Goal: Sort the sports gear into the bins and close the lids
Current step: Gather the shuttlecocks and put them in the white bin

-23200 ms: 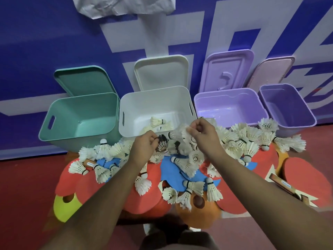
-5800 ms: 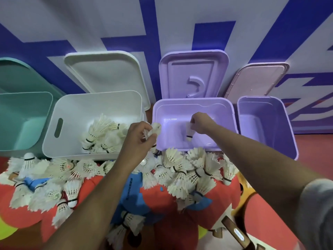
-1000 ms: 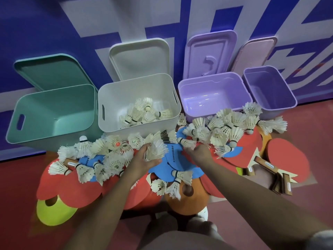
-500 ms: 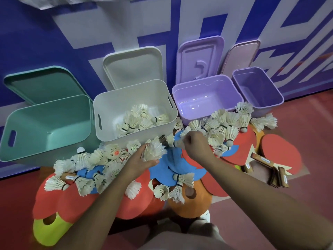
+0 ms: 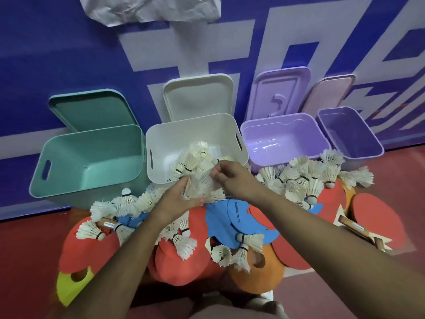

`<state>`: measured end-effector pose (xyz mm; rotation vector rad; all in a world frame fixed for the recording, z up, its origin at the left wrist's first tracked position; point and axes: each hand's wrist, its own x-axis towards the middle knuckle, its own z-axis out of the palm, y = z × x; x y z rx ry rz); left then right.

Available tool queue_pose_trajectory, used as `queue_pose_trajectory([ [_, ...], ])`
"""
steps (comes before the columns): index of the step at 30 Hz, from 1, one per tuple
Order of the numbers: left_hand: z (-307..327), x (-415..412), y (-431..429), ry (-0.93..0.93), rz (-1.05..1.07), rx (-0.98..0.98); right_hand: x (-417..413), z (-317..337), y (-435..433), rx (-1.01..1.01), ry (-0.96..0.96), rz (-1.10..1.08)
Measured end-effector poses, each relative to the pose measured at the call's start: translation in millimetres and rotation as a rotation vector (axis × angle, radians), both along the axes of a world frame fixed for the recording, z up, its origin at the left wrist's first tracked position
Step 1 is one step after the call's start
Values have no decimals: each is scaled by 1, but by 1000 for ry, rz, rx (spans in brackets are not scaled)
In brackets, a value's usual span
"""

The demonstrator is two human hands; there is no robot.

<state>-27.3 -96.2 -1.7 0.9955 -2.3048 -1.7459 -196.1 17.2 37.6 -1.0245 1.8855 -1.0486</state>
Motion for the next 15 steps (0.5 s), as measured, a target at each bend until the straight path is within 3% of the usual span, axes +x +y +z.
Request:
queue_pose_trajectory([
  [4,25,-4,-31,-14,11,-120,-4,0,-24,-70,-97,-151],
  [9,30,-35,-72,-166,-222,-310,-17,-5,-53,-84,21,-192],
  [15,-4,-67,-104,-275,-270,-433,-36,-42,-83,177,161,-181],
])
